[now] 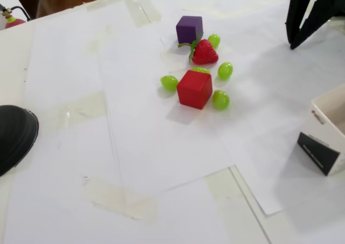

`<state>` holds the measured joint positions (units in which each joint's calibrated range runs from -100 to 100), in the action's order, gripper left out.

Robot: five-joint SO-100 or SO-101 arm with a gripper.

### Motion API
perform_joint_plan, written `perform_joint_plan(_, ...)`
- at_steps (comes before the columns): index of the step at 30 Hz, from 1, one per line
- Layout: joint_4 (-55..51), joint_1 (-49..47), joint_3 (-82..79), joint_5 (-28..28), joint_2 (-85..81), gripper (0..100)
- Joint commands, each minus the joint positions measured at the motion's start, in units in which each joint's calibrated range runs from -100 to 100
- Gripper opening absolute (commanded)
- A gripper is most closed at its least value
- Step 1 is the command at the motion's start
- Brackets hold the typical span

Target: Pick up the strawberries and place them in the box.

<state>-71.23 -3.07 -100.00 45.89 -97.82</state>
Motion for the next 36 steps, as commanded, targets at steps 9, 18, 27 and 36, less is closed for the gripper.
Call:
perform_joint_plan(9, 3.7, -2.6, 6.5, -0.7, 0.2, 0)
perform_joint_plan(18, 1.0, -1.9, 10.4, -0.2, 0.2, 0)
perform_joint_plan(27, -3.3, -1.3, 17.3, 0.4, 0.2, 0)
perform_joint_plan(36, -5.5, -1.6, 19.5, 5.1, 0.2, 0)
